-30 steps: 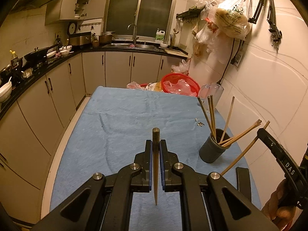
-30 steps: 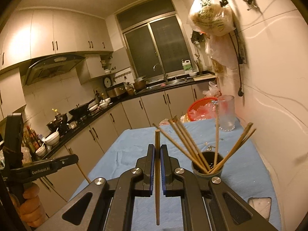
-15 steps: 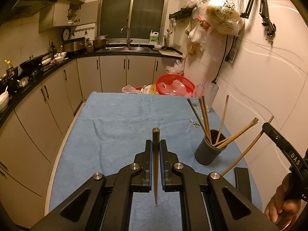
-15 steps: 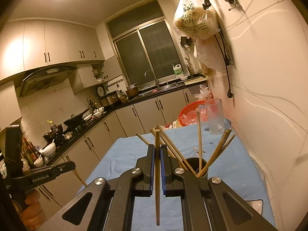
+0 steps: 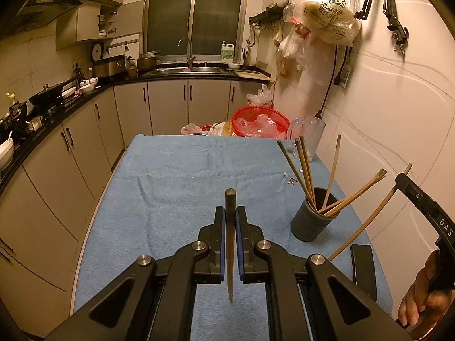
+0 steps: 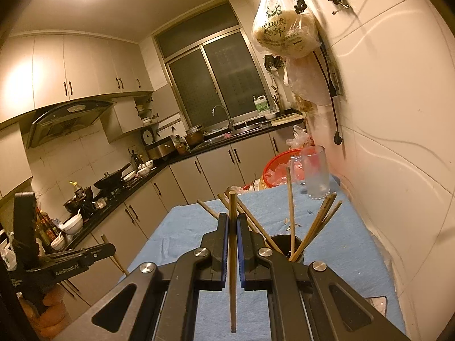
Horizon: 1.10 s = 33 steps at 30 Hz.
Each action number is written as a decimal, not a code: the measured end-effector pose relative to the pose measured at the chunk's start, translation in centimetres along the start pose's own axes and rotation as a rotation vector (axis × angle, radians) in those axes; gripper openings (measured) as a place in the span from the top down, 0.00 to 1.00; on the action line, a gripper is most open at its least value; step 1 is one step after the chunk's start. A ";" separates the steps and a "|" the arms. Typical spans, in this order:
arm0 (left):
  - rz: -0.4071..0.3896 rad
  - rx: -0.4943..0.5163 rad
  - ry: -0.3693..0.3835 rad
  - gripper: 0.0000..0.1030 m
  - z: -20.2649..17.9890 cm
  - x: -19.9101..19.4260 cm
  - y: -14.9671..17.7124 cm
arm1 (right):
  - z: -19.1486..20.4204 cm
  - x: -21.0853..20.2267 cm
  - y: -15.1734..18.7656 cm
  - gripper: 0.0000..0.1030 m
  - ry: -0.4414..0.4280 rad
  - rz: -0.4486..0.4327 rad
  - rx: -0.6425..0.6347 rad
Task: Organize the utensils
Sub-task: 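Lower both held chopsticks tip-first into the black holder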
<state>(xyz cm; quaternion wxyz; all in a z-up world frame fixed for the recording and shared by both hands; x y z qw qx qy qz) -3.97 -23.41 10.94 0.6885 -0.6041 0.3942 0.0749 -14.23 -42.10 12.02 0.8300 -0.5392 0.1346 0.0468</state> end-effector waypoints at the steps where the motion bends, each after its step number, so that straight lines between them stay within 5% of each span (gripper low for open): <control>1: 0.000 0.002 0.001 0.93 -0.1 0.0 0.0 | -0.1 -0.1 0.1 0.94 -0.001 -0.001 0.003; 15: 0.005 0.033 0.045 0.93 -2.5 0.0 -1.7 | -1.3 -1.2 -2.1 0.94 -0.015 -0.035 0.019; 27: -0.131 0.055 0.169 0.93 -10.0 -2.3 -9.9 | -4.0 -2.0 -8.5 0.94 0.054 -0.148 0.029; 33: -0.117 0.018 0.225 0.93 -13.2 1.0 -11.7 | -5.4 0.3 -9.6 0.94 0.128 -0.156 0.002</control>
Point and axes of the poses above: each gripper's, at about its wrist camera, not at the fingertips, and x roughly the way its jaws point, z to its left, y to its underside, the point moved 10 cm from there along x, roughly the way its jaws point, and after that the axes turned 3 degrees about -x, right-handed, at the moved point
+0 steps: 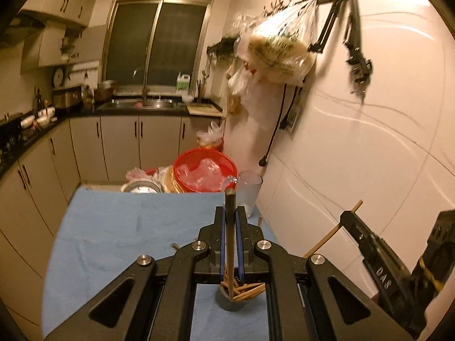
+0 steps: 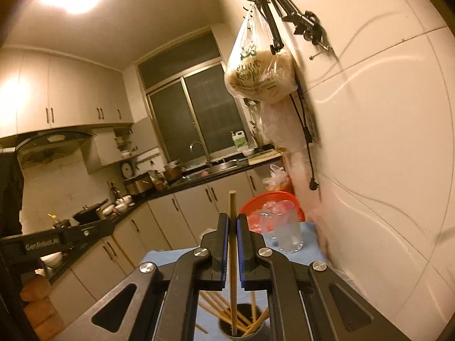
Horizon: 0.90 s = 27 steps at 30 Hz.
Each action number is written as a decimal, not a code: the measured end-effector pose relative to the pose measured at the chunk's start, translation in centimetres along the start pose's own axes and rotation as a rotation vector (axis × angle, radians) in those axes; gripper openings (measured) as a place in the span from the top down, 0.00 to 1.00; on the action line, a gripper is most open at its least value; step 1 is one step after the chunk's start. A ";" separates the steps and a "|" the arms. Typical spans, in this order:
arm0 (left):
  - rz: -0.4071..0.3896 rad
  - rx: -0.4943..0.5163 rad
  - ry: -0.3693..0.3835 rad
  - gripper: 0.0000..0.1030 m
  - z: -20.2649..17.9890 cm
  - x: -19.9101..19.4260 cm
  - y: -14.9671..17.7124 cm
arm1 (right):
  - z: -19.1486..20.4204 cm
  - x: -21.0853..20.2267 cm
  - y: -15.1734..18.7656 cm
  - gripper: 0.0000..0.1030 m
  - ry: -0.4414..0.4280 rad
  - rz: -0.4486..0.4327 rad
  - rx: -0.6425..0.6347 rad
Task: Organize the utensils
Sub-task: 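Lower both held chopsticks tip-first into the black holder, then open both tools to release the chopsticks into the holder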
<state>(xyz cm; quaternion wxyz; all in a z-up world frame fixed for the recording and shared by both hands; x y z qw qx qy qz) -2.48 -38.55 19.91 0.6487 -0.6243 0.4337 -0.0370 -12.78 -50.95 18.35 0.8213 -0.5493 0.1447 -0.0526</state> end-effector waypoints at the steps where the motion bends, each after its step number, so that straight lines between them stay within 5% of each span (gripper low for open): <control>1: 0.015 -0.012 0.006 0.93 0.0 1.2 0.4 | -0.2 0.6 0.3 0.94 0.010 0.006 -0.009; 7: 0.136 -0.041 -0.017 0.93 1.4 7.0 4.3 | -1.3 4.3 4.2 0.94 0.025 0.108 -0.018; 11: 0.157 -0.018 0.002 0.91 1.6 7.3 5.9 | -1.1 5.0 6.1 0.91 -0.011 0.178 -0.021; 12: 0.152 -0.007 0.003 0.85 1.5 7.1 5.8 | -1.1 4.6 6.0 0.90 -0.010 0.172 -0.025; 13: 0.145 0.007 0.006 0.68 1.4 6.7 5.9 | -1.2 4.2 5.9 0.85 -0.001 0.167 -0.026; 15: 0.112 0.024 0.004 0.42 1.6 5.1 5.8 | -1.6 2.7 5.3 0.64 0.012 0.144 -0.009; 16: 0.086 0.030 -0.008 0.41 1.8 4.4 5.7 | -1.7 1.9 4.9 0.42 0.007 0.124 0.004; 17: 0.048 0.046 -0.038 0.41 2.2 3.2 5.6 | -1.8 0.9 4.5 0.32 0.009 0.098 0.013; 22: -0.033 0.115 -0.117 0.19 3.7 -0.8 7.4 | -2.2 -3.6 4.7 0.24 0.110 0.052 -0.018; 25: -0.060 0.159 -0.218 0.05 5.4 -2.2 10.2 | -2.6 -5.0 7.0 0.19 0.195 0.084 -0.049; 27: -0.051 0.166 -0.287 0.05 6.8 -2.5 12.6 | -3.2 -5.5 9.7 0.19 0.259 0.131 -0.056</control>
Point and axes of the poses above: each gripper's, at about its wrist camera, not at the fingertips, and x roughly the way its jaws point, z to its left, y to its underside, the point moved 10 cm from there along x, roughly the way its jaws point, and after that the axes turned 3 degrees about -x, right-handed, at the moved point
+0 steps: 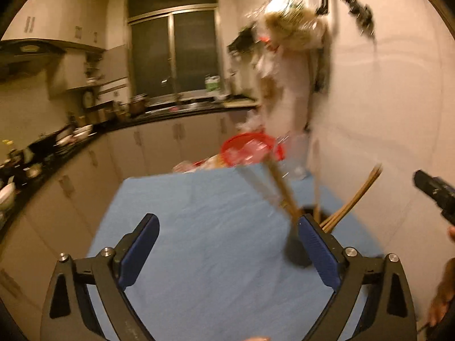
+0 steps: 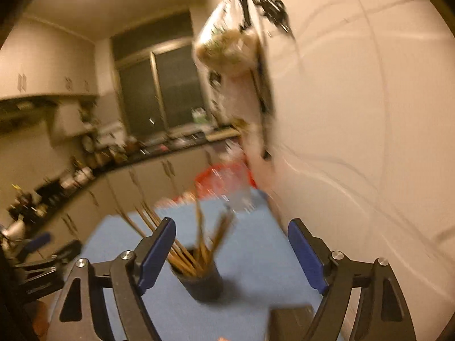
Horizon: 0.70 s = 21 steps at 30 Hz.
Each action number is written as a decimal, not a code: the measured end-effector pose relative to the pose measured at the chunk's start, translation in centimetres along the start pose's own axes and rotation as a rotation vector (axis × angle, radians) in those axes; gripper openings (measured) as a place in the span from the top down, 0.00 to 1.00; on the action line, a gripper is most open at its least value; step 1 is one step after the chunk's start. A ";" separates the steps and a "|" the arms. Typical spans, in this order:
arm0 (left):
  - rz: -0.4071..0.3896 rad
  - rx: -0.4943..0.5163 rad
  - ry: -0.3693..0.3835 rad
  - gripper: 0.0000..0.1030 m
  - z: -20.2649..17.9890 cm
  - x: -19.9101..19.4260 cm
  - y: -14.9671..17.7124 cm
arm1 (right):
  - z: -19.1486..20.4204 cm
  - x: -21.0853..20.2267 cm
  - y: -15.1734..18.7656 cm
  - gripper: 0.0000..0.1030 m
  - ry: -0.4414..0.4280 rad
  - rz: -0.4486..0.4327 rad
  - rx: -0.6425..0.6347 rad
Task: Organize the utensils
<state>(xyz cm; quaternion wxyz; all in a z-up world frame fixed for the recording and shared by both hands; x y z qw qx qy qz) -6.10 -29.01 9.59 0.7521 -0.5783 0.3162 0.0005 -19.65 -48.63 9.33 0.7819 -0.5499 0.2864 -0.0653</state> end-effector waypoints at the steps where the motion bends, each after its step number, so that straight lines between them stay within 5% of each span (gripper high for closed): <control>1: 0.013 0.013 -0.035 0.05 0.4 0.1 1.5 | -0.2 0.0 1.2 0.19 0.029 0.022 0.001; 9: 0.150 0.119 -0.160 0.05 1.7 1.8 8.6 | 0.6 0.6 8.9 0.19 0.128 0.171 -0.057; 21: 0.155 0.102 -0.154 0.05 2.4 1.2 9.7 | 3.1 0.2 9.8 0.19 0.130 0.194 -0.127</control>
Point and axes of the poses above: each gripper's, at about its wrist camera, not at the fingertips, and x roughly the way its jaws point, z to its left, y to its underside, the point moved 10 cm from there along x, roughly the way its jaws point, and after that the axes turned 3 degrees about -x, right-handed, at the moved point
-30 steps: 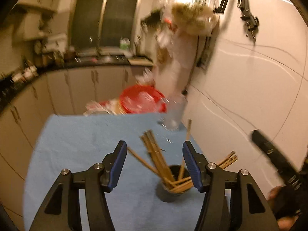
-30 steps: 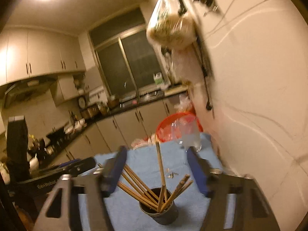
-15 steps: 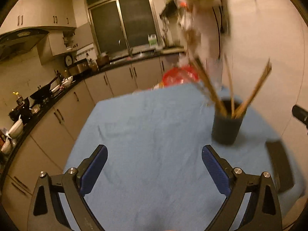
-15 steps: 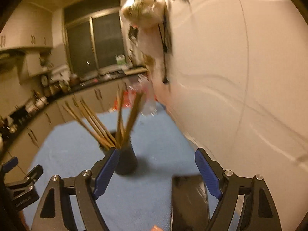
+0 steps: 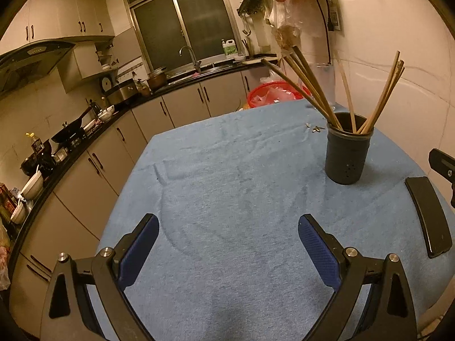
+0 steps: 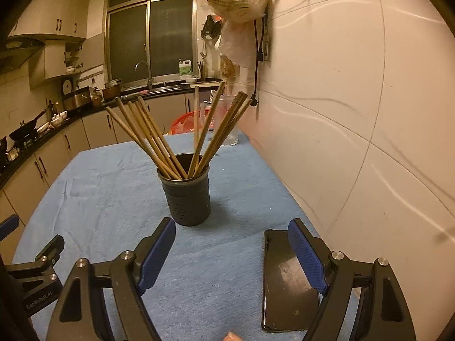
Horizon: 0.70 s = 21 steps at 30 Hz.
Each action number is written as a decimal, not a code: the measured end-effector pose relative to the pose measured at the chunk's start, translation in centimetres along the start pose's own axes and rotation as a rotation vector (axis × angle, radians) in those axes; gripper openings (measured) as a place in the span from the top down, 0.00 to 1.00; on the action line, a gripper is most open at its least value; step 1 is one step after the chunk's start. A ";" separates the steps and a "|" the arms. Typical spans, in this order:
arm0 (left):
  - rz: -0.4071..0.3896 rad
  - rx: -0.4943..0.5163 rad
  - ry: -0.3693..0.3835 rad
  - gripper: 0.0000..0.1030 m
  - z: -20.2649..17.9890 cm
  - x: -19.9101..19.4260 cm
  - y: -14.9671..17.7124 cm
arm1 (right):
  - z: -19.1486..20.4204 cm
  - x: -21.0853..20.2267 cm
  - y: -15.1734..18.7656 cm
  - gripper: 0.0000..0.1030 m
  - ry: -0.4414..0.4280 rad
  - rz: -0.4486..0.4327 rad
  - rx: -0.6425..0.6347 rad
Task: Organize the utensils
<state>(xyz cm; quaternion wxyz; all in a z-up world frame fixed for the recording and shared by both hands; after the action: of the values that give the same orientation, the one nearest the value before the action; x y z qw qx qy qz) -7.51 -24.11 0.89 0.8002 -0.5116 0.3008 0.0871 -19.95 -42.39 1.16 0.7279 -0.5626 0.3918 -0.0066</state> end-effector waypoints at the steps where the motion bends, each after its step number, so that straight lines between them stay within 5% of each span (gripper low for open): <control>1: 0.000 -0.002 0.001 0.05 0.0 0.0 0.0 | 0.1 0.2 -0.1 0.19 0.002 0.003 0.000; 21: 0.007 0.005 -0.012 0.05 0.2 0.3 0.8 | 1.3 1.0 0.9 0.19 -0.017 0.042 -0.021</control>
<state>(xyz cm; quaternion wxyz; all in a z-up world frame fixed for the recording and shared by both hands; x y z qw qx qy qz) -7.58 -23.64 0.18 0.8029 -0.5079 0.2981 0.0923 -18.93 -41.48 -0.03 0.7253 -0.5619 0.3973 0.0177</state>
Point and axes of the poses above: each gripper's, at about its wrist camera, not at the fingertips, and x roughly the way its jaws point, z to its left, y to its underside, the point moved 10 cm from there along x, roughly the way its jaws point, and after that the axes turned 3 degrees about -x, right-handed, at the moved point
